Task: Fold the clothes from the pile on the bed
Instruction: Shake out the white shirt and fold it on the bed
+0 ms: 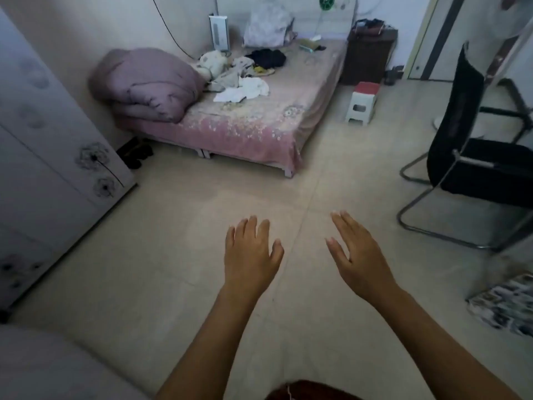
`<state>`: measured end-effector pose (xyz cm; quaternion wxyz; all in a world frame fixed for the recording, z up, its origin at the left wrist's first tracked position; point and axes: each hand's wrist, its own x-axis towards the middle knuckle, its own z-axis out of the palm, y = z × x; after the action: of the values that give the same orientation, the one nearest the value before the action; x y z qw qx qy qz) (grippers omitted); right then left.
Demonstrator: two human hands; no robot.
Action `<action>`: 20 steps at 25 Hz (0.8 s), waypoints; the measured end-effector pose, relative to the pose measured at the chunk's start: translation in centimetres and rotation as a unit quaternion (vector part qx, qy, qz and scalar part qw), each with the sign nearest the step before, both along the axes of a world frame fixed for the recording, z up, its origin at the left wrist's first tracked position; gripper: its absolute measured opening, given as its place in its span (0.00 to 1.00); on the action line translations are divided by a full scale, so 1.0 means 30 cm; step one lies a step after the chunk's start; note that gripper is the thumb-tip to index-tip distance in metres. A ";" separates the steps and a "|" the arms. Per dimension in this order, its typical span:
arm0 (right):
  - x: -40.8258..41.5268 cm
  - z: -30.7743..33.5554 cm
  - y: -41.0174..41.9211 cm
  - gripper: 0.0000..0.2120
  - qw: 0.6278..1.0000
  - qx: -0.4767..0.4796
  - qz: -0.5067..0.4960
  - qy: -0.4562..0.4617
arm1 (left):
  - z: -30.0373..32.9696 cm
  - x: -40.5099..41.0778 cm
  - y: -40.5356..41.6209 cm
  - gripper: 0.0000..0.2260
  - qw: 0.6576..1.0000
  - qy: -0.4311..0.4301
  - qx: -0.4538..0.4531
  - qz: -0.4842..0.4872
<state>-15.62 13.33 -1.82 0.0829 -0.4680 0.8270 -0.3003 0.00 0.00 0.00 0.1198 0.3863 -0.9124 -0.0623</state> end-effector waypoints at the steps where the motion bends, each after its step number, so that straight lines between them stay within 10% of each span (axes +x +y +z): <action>1: 0.007 -0.029 0.026 0.34 1.000 0.009 -0.012 -0.018 | -0.035 0.011 0.014 0.23 1.000 0.007 0.016 -0.004; 20: -0.225 -0.177 -0.150 0.25 0.984 0.157 0.005 -0.079 | -0.188 -0.287 -0.155 0.26 0.984 -0.108 0.136 -0.049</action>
<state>-22.37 8.81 -7.13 0.2220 -0.4280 0.8524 -0.2024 -8.60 -4.66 -5.64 -0.0364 0.3584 -0.9209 -0.1492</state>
